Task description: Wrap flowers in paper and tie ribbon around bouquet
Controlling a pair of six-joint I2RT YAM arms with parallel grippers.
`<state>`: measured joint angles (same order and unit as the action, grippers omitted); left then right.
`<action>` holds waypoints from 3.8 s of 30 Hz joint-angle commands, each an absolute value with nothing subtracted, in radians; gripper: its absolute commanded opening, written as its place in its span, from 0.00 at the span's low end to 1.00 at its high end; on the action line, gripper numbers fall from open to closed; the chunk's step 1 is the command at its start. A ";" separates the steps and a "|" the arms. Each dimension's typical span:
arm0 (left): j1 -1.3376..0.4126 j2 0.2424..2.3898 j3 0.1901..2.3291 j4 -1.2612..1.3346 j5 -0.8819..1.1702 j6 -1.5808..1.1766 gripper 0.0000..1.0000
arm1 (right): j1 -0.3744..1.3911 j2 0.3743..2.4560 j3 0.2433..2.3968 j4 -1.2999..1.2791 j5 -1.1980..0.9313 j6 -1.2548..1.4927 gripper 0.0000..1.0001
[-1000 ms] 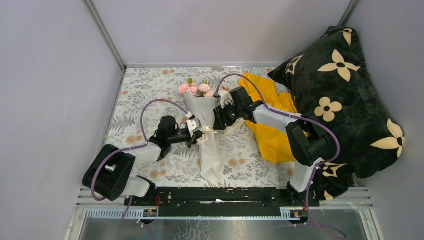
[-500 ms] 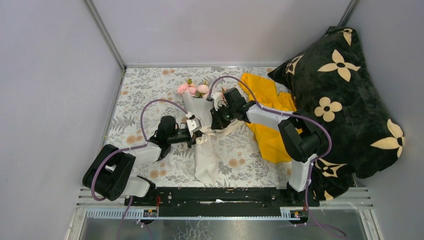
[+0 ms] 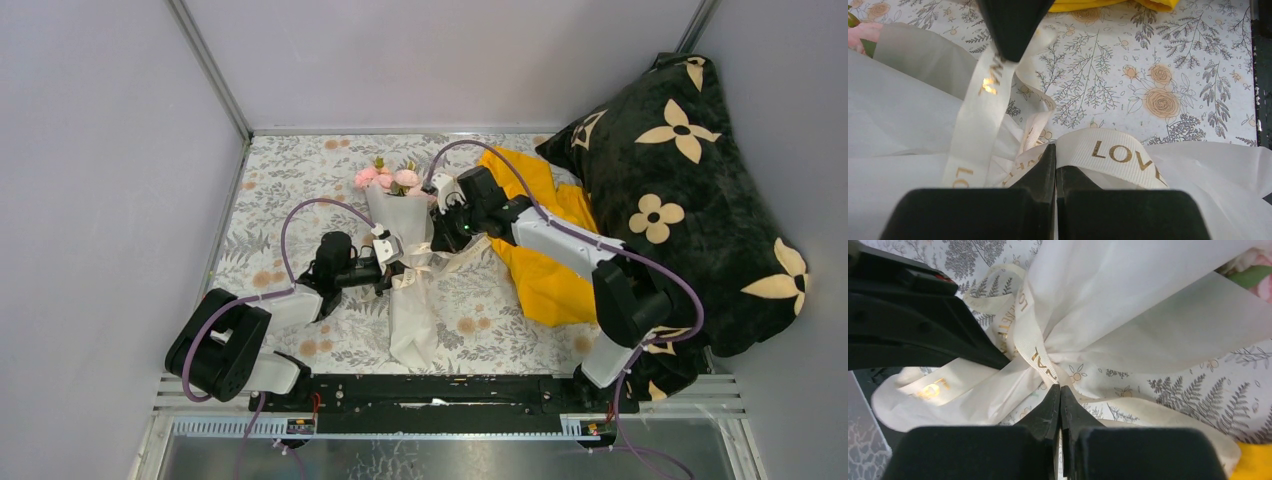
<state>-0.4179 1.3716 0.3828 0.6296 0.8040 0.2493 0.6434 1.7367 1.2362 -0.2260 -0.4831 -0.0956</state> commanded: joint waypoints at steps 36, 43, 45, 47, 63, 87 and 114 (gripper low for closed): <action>-0.414 1.302 0.315 0.735 0.711 0.156 0.00 | 0.703 1.564 1.051 0.218 -0.623 0.269 0.79; -0.414 1.311 0.322 0.727 0.715 0.161 0.00 | 0.730 1.580 1.000 0.292 -0.663 0.327 0.79; -0.413 1.312 0.324 0.726 0.716 0.162 0.00 | 0.741 1.590 0.996 0.287 -0.677 0.327 0.79; -0.414 1.313 0.325 0.725 0.716 0.162 0.00 | 0.751 1.599 0.998 0.280 -0.680 0.331 0.79; -0.414 1.321 0.332 0.718 0.719 0.163 0.00 | 0.793 1.676 1.059 0.184 -0.654 0.314 0.16; -0.179 1.434 0.796 -0.308 0.665 1.053 0.80 | 0.761 1.640 1.148 0.033 -0.503 0.237 0.00; -0.200 1.291 0.883 -0.753 0.772 1.310 0.00 | 0.722 1.670 1.171 0.038 -0.443 0.283 0.00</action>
<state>-0.1894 1.3674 0.8291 -0.5583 0.6930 1.2892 0.7284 1.6775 1.1194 0.0353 -0.4938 0.2787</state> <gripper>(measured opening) 0.006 0.012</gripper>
